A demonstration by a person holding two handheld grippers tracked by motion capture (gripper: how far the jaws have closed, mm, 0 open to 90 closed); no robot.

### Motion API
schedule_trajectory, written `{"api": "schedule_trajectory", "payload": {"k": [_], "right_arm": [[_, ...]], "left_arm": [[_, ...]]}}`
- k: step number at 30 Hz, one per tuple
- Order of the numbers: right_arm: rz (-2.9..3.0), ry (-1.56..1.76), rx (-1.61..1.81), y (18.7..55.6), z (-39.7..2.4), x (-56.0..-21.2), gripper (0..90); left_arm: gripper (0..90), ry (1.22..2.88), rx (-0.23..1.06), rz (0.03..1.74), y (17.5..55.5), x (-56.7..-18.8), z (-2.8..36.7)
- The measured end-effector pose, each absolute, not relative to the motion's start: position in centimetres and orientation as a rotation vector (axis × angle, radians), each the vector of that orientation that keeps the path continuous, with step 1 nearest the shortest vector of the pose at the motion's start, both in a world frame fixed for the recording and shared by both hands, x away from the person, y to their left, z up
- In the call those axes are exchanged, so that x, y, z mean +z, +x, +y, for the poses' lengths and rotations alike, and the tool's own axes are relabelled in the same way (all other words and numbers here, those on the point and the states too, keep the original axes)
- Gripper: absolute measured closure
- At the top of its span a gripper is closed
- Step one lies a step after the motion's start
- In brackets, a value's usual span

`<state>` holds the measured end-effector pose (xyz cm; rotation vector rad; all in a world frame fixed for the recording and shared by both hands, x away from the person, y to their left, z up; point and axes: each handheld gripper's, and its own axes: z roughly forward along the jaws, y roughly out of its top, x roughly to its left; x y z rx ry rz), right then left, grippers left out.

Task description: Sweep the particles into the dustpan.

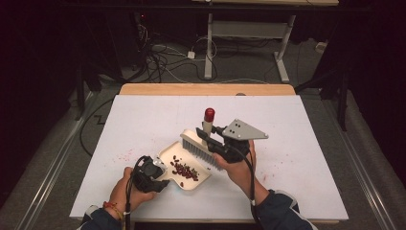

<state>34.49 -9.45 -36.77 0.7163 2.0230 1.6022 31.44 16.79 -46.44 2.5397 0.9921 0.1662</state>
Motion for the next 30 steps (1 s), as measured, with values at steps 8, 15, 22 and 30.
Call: {"api": "schedule_trajectory", "payload": {"k": [8, 15, 22, 30], "right_arm": [[1.999, 0.721, 1.465, 37.7, -8.6, -36.6, 70.1], [1.962, 0.803, 1.388, 41.6, -8.7, -38.4, 70.1], [2.0, 0.747, 1.394, 43.2, -7.9, -40.7, 70.1], [2.105, 0.605, 1.463, 40.1, -7.3, -41.1, 69.8]], "left_arm": [[63.8, 2.54, 0.151, 0.981, 31.6, -46.2, 17.5], [63.8, 2.533, 0.14, 0.996, 32.1, -46.4, 18.2], [63.8, 2.535, 0.14, 1.006, 32.7, -46.6, 18.0], [63.8, 2.539, 0.158, 1.004, 32.6, -46.5, 17.9]]}}
